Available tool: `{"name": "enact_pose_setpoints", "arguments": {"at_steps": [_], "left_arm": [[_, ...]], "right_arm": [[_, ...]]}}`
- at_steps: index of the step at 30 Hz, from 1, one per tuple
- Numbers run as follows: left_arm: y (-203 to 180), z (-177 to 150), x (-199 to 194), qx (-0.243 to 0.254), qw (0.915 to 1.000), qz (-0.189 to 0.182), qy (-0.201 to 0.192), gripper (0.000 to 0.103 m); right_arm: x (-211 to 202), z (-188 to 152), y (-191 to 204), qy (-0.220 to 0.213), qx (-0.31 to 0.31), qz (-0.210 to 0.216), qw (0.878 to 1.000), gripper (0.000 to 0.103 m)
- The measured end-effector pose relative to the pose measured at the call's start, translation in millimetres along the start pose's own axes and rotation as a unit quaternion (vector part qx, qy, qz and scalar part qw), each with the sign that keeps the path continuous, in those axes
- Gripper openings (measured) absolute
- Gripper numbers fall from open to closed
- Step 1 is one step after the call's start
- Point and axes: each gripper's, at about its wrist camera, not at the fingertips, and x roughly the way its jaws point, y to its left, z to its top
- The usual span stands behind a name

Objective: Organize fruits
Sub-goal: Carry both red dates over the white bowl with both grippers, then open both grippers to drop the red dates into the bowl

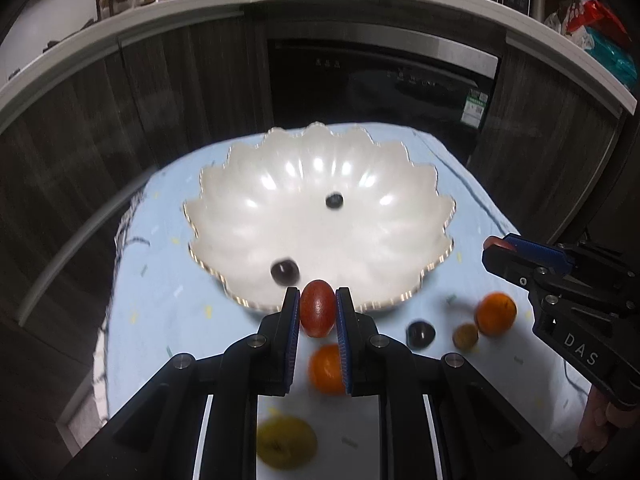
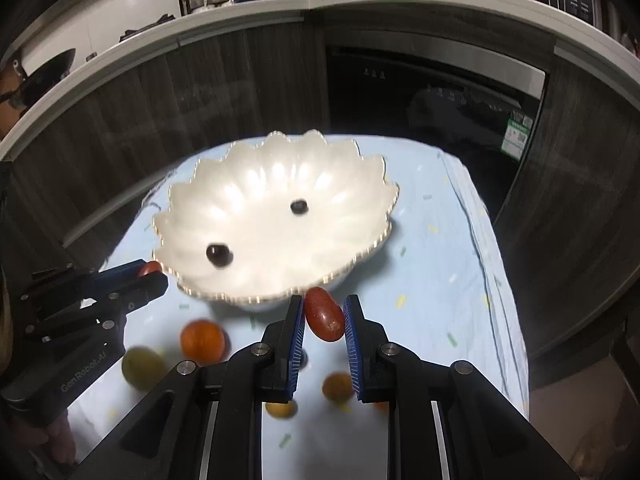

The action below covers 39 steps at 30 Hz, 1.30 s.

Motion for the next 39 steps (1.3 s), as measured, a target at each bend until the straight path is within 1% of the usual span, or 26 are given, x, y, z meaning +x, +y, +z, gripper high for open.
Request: {"name": "enact_pose_setpoints", "arguments": {"at_steps": [2,7,15,20,23,30,36,39], "left_arm": [[2,8,2,0.004,1.0000,0.004,-0.008,0.019],[9,21,9,0.011,0.9998,0.010,-0.009,0.019],[12,29,20,0.010,0.9999,0.012,-0.004,0.019],[11,32,34,0.010,0.9999,0.009,-0.001,0.019],[11,34,45,0.005,0.9999,0.002,0.010,0.019],[6,33,62,0.014,0.9996,0.000,0.023,0.019],[12,32,74,0.003,0.9992,-0.001,0.041,0.019],[14,31,75,-0.001,0.9991,0.000,0.042,0.019]], "right_arm": [[1,10,0,-0.007,0.001,0.000,1.000,0.021],[3,29,-1,-0.022,0.001,-0.004,1.000,0.021],[17,46,-1,-0.028,0.000,-0.002,1.000,0.021],[34,51,-5,-0.017,-0.003,-0.001,1.000,0.021],[46,54,-7,-0.007,-0.002,0.001,1.000,0.021],[67,60,-13,0.008,0.004,0.009,1.000,0.021],[83,60,-12,0.025,0.006,0.019,0.999,0.021],[88,60,-10,0.034,0.003,0.024,0.999,0.022]]}}
